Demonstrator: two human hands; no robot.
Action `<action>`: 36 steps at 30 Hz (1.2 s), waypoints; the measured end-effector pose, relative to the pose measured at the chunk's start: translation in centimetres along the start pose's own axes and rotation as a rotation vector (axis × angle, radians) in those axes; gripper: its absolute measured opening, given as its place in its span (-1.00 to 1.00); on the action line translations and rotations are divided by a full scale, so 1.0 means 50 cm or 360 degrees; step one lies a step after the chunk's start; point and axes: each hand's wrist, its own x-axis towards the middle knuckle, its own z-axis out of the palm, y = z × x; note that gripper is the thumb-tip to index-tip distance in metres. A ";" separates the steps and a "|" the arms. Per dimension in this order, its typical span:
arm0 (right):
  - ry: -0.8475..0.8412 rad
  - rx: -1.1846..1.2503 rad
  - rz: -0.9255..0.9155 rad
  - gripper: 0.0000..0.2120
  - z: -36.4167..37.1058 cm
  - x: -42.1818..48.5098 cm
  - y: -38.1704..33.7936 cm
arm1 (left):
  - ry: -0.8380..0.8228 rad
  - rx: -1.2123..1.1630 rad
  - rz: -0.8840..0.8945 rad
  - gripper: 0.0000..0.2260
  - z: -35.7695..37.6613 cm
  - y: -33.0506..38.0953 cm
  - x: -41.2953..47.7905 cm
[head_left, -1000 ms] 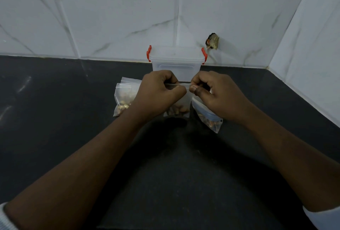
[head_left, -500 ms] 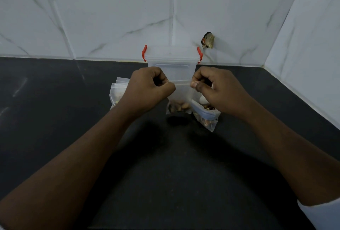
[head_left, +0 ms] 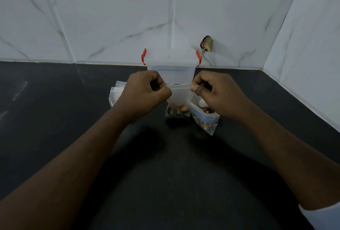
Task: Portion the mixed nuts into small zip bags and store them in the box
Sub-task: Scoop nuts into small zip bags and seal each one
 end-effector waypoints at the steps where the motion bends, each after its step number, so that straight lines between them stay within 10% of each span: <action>1: 0.0003 0.0006 -0.0002 -0.92 0.000 0.000 -0.001 | 0.0005 -0.0001 0.0003 -0.95 -0.001 0.000 0.000; 23: -0.0070 -0.0068 -0.0233 -0.91 0.018 -0.012 -0.013 | -0.0441 -0.0107 -0.0688 -0.62 -0.211 -0.085 0.019; 36: -0.0075 -0.0086 -0.0302 -0.87 0.021 -0.008 -0.013 | -0.0539 0.0078 -0.0951 -0.80 -0.212 -0.140 0.024</action>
